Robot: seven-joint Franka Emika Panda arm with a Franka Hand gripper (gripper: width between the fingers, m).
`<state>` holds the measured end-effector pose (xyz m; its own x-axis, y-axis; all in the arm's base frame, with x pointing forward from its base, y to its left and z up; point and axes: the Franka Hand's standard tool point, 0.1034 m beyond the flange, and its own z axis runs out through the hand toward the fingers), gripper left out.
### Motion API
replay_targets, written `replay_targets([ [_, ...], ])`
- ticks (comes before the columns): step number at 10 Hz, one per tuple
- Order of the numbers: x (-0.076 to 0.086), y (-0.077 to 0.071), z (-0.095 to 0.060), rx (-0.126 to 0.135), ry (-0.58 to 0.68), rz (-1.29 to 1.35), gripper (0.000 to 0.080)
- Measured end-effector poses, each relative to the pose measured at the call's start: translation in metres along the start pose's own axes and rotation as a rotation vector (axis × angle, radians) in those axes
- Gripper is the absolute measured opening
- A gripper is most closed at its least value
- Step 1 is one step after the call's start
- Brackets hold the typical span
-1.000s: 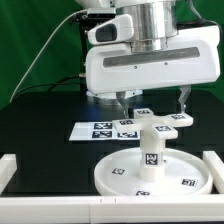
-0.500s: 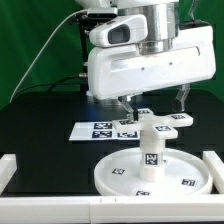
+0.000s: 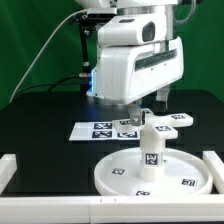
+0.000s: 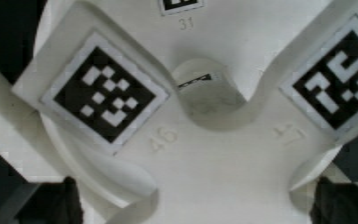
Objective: Assemble round table
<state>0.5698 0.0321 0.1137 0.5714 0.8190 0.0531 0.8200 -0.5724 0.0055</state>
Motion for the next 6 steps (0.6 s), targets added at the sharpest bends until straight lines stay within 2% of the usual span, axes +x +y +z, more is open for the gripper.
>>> replay_targets([
  [3,0.001,0.0,0.001,-0.003,-0.005,-0.017,0.0649],
  [6,-0.001,-0.004,0.011,0.01,-0.017,0.013,0.0649],
])
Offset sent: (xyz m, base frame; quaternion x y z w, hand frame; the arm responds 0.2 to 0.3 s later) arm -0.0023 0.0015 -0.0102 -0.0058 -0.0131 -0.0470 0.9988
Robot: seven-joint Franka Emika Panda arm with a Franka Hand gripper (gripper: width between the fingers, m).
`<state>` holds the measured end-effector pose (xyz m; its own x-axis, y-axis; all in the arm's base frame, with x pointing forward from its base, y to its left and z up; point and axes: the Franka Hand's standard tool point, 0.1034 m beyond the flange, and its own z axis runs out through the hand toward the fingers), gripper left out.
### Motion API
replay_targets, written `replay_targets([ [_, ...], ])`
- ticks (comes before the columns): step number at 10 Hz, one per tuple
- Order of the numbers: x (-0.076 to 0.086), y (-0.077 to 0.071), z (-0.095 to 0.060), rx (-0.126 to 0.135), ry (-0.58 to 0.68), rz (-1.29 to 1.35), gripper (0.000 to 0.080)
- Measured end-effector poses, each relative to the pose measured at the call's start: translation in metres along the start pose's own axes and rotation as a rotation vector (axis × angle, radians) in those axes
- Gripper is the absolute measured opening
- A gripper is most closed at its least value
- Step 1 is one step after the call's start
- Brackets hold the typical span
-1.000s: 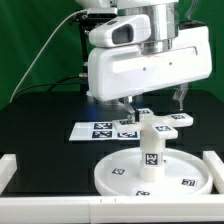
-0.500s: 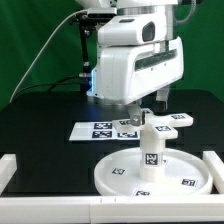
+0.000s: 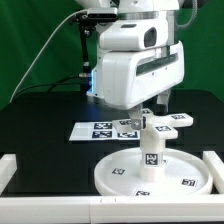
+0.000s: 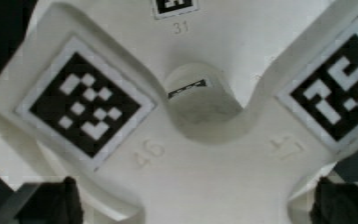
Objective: Assemble round table
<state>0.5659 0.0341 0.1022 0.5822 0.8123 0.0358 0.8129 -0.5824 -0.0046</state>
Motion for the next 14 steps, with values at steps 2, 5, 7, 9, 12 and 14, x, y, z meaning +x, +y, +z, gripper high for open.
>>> replay_targets([
  [2,-0.0022,-0.0011,0.0076,0.001,-0.002,0.006,0.0649],
  [5,-0.0021,-0.0006,0.0071,0.0,-0.002,0.045,0.0488],
  [7,-0.002,-0.0006,0.0071,0.001,0.0,0.157,0.0444],
  [9,-0.002,-0.0006,0.0071,0.001,0.0,0.25,0.0444],
  [12,0.0026,-0.003,0.0072,-0.002,0.013,0.567,0.0444],
  [14,0.0024,-0.0029,0.0071,-0.003,0.016,0.809,0.0445],
])
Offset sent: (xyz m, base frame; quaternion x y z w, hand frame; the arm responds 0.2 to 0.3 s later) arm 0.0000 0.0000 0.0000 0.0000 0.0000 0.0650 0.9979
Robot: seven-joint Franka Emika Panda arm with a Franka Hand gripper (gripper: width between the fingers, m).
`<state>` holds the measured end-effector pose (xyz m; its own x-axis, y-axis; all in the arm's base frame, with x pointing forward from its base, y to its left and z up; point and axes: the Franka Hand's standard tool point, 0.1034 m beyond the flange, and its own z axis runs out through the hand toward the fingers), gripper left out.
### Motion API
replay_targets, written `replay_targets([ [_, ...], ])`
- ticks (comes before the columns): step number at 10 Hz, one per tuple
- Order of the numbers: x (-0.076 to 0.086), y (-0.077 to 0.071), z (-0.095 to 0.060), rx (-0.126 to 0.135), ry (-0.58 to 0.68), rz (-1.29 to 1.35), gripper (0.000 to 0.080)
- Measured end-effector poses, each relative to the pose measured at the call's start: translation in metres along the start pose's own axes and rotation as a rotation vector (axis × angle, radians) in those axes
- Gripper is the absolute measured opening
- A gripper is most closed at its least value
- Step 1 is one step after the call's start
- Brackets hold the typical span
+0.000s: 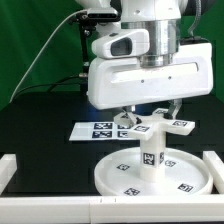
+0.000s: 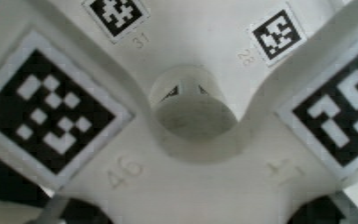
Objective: Assemble round table
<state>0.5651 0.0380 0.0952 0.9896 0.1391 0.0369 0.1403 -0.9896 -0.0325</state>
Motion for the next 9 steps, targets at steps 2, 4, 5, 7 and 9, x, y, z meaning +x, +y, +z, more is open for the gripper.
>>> replay_targets([
  [2,0.0001,-0.0001,0.0001,0.001,0.003,0.177,0.0445],
  [4,-0.0001,-0.0001,0.0001,0.002,0.001,0.357,0.0445],
  [5,-0.0002,-0.0004,0.0001,0.001,0.0,0.471,0.0445],
  [7,-0.0003,-0.0006,0.0001,0.001,0.0,0.654,0.0446],
  [9,-0.0006,-0.0001,0.0001,0.008,-0.002,0.755,0.0446],
])
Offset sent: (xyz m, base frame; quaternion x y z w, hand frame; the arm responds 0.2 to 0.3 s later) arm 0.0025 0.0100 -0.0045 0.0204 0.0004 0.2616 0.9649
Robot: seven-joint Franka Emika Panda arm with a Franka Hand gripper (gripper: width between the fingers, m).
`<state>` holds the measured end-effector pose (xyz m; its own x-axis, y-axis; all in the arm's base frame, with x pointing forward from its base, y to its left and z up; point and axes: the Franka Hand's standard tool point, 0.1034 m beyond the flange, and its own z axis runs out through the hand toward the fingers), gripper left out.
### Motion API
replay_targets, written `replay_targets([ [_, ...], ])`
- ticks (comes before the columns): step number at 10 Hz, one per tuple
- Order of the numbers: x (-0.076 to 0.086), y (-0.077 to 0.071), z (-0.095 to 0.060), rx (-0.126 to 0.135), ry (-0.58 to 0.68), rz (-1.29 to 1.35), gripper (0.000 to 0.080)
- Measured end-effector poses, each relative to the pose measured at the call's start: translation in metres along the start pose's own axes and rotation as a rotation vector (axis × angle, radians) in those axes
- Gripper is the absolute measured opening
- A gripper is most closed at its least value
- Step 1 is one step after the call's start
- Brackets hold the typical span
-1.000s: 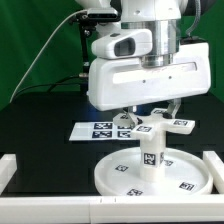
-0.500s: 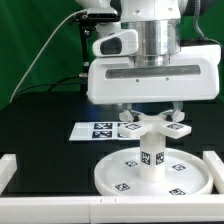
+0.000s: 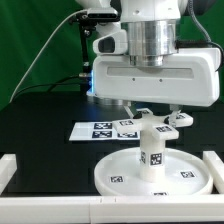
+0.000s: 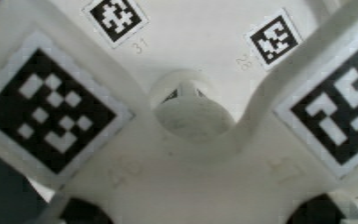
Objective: Assemble round table
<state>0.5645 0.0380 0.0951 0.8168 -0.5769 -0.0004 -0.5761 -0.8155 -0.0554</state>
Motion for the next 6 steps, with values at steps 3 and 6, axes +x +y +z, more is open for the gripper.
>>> replay_targets([
  [3,-0.001,-0.001,-0.001,0.005,-0.003,-0.015,0.0601],
  [6,0.0,-0.007,-0.042,0.033,-0.009,-0.052,0.0646],
])
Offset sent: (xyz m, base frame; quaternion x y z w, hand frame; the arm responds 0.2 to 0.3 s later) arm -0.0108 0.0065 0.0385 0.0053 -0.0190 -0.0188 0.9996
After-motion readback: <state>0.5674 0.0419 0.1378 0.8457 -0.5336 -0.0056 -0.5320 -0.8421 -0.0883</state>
